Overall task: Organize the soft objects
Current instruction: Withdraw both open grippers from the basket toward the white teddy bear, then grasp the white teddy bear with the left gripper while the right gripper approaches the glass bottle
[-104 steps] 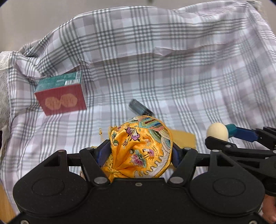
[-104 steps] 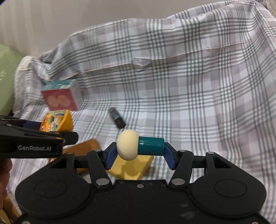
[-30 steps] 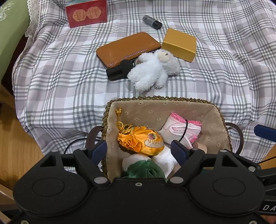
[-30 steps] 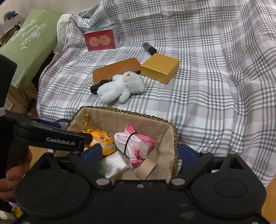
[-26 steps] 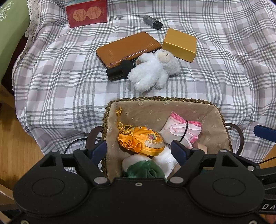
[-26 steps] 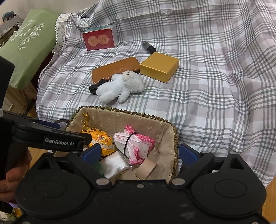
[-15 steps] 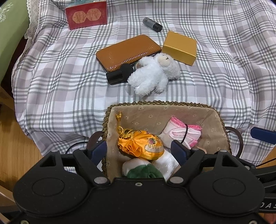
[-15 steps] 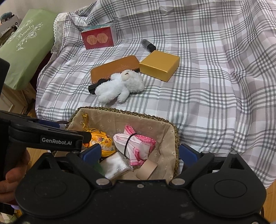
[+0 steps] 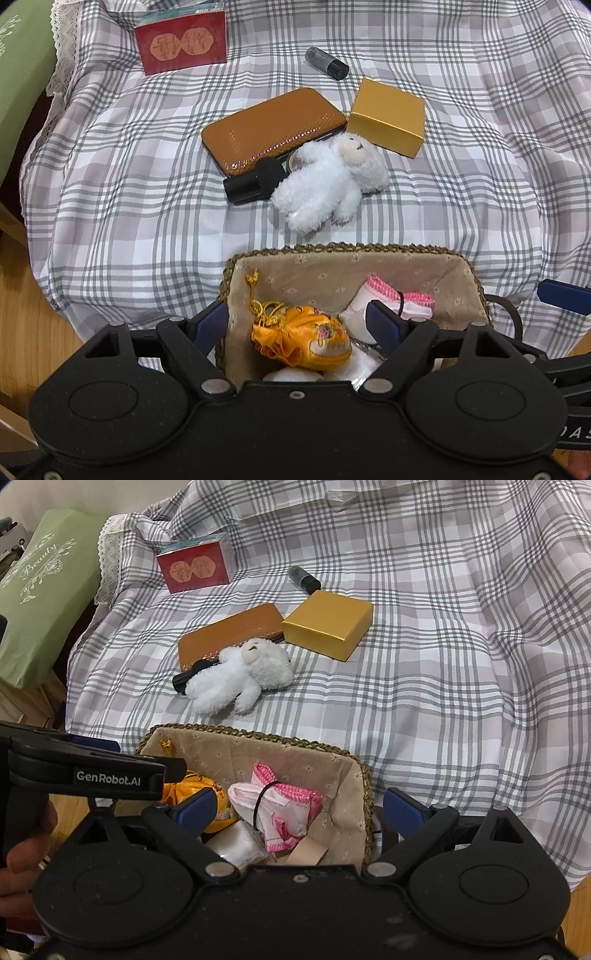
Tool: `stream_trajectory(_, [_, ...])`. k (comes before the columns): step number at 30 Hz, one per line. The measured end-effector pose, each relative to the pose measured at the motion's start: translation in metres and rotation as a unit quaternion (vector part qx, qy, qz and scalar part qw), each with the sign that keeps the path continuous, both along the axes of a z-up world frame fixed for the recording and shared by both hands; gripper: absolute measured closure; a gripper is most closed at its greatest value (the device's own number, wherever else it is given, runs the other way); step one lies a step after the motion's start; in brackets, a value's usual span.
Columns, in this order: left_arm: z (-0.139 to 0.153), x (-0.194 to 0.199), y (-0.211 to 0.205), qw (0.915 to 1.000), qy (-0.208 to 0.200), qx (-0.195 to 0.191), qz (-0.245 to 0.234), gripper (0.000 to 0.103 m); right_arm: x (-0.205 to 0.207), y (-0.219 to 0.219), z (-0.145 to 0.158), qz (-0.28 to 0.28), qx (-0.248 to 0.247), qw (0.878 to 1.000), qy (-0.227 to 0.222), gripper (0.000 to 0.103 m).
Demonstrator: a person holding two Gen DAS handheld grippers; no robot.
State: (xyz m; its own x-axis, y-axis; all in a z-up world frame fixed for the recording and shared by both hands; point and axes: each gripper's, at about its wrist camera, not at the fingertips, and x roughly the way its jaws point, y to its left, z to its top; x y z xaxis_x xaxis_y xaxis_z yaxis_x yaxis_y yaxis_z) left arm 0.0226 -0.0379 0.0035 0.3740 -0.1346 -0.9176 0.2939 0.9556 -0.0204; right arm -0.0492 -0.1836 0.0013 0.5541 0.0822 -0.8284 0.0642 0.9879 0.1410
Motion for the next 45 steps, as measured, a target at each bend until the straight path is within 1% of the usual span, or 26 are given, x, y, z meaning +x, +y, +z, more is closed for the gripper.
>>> stream_trajectory(17, [-0.007,0.036,-0.025,0.9990,-0.032,0.012,-0.029,0.025,0.041,-0.017,-0.002,-0.018,-0.007,1.000,-0.011,0.006])
stream_trajectory(28, [-0.014,0.058,-0.049,0.9955,-0.060,0.024,-0.069,0.025,0.071,-0.037,0.002,-0.034,-0.022,0.999,-0.028,0.006])
stream_trajectory(34, [-0.020,0.064,-0.062,0.9930,-0.066,0.028,-0.093,0.026,0.091,-0.049,0.008,-0.042,-0.034,0.998,-0.042,0.006])
stream_trajectory(39, [-0.025,0.069,-0.068,0.9920,-0.069,0.030,-0.101,0.026,0.110,-0.058,0.012,-0.046,-0.041,0.997,-0.052,0.006])
stream_trajectory(43, [-0.028,0.072,-0.069,0.9919,-0.072,0.028,-0.101,0.034,0.126,-0.061,0.014,-0.045,-0.047,0.996,-0.060,0.006])
stream_trajectory(45, [-0.028,0.074,-0.069,0.9922,-0.070,0.025,-0.100,0.035,0.134,-0.062,0.015,-0.041,-0.049,0.996,-0.062,0.006])
